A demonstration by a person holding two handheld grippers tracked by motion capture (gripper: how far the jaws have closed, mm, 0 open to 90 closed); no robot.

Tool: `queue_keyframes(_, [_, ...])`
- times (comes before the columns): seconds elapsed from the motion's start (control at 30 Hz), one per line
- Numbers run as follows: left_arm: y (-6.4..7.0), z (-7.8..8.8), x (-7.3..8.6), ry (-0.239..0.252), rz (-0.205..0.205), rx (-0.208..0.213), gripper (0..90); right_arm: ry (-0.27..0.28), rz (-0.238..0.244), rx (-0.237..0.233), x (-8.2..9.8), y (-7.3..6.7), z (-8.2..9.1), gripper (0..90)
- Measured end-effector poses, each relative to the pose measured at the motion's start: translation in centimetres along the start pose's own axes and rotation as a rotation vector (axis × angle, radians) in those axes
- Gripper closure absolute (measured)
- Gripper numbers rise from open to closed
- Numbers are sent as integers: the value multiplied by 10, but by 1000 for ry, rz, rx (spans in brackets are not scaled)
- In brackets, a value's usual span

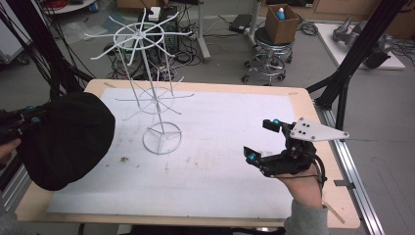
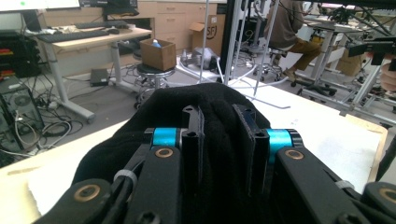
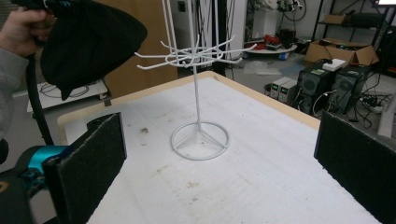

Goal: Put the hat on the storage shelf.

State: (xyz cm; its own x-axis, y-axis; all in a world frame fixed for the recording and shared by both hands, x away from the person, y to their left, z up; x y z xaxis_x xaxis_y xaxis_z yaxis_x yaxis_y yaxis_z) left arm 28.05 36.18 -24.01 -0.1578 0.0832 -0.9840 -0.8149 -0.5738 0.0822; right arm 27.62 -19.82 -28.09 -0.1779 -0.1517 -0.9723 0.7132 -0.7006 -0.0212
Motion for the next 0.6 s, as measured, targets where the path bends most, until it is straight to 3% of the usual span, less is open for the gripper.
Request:
queue_keyframes(0.3, [9,14,-39,55,-6,28,742,-2,-2,-17,-1,2,-9,13])
queue_keyframes(0.4, [12,18,-51,58,-3,49,742,-1,-3,-21,-1,2,-10,12])
queue_keyframes(0.6, [15,29,-71,46,-16,35,742,-3,-9,-33,-2,2,-15,12])
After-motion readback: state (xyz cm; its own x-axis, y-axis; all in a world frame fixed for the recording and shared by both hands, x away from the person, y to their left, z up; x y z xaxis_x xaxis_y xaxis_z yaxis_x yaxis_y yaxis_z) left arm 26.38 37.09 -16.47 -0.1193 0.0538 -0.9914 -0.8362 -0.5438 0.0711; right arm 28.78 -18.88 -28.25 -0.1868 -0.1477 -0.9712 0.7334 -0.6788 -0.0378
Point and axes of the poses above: each handheld gripper's, and its own axes: z roughly backward along the jaws, x roughly out of its underside, y roughly to its right, the point moved 5 cm from there along -z, roughly forward along the jaws, and after that the axes turned 8 degrees about x, right-handed, at the moved point
